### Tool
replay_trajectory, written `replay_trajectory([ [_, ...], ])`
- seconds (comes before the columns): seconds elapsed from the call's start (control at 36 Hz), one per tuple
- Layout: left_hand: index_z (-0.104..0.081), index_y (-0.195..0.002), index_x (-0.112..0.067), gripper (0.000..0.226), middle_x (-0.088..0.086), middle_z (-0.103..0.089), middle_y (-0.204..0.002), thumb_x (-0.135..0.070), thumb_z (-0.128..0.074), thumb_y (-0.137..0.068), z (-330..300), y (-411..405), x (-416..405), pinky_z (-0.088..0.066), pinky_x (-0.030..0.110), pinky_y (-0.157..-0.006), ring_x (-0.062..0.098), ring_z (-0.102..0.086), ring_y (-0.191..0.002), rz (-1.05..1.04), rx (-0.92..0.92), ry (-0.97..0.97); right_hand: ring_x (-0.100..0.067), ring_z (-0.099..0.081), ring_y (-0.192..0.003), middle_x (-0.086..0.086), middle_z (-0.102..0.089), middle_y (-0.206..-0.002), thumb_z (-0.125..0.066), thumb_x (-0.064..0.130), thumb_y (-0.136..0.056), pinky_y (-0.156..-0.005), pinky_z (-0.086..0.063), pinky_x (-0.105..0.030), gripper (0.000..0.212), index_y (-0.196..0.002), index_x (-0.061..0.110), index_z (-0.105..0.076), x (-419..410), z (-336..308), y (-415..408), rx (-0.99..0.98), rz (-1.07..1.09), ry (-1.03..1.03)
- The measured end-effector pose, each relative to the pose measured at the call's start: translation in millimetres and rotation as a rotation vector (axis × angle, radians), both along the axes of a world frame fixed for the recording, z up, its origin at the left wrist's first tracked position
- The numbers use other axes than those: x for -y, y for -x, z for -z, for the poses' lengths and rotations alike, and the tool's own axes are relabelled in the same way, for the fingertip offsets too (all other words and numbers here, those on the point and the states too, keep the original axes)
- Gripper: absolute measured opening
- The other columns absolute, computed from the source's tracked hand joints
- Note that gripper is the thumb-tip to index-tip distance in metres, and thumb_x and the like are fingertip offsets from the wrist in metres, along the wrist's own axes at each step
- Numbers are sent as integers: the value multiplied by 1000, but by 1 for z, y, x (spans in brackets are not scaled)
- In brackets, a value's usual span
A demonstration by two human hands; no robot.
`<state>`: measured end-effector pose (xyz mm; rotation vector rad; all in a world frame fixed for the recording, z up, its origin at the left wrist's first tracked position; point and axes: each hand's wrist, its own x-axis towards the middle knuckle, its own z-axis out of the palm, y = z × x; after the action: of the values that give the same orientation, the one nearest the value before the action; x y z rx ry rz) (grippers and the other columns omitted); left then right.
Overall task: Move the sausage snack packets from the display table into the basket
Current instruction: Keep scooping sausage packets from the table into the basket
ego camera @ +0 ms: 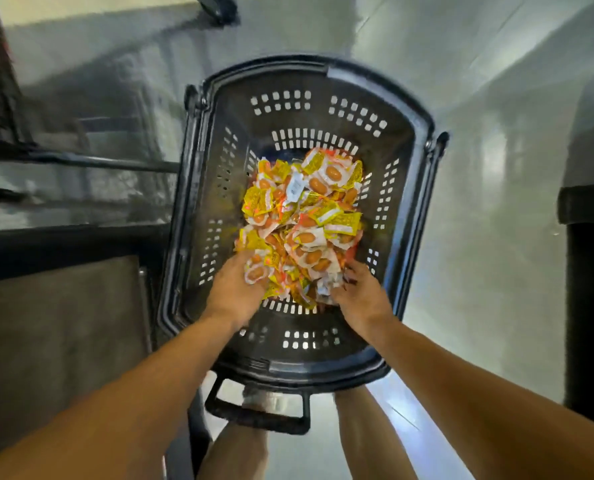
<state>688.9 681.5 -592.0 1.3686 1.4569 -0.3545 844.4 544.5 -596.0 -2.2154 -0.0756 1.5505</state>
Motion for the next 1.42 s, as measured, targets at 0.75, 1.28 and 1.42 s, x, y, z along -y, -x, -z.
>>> replay_trajectory([
  [0.75, -52, -146, -16, 56, 6, -39, -158, -30, -69, -94, -496, 91, 143, -15, 35, -126, 25, -29, -150, 195, 168, -573, 29, -33, -124, 53, -31, -137, -60, 51, -96, -96, -28, 4, 56, -147, 52, -36, 98, -460, 0, 217, -695, -612],
  [1.28, -32, -155, -33, 63, -15, -14, -165, -49, -56, -99, -533, 272, 321, -1, 30, -125, 10, 4, -155, -311, -36, -728, -9, -27, -150, 11, -33, -160, -53, 52, -96, -123, -24, -31, 69, -157, 27, -33, 81, -526, 133, 186, -1404, -737],
  [1.42, -27, -156, -35, 64, -16, -11, -166, -52, -51, -99, -536, 333, 370, -5, 41, -127, 11, 5, -156, -388, -51, -756, -8, -31, -147, 14, -38, -156, -48, 62, -91, -120, -24, -26, 73, -155, 29, -36, 109, -534, 212, 261, -1417, -838],
])
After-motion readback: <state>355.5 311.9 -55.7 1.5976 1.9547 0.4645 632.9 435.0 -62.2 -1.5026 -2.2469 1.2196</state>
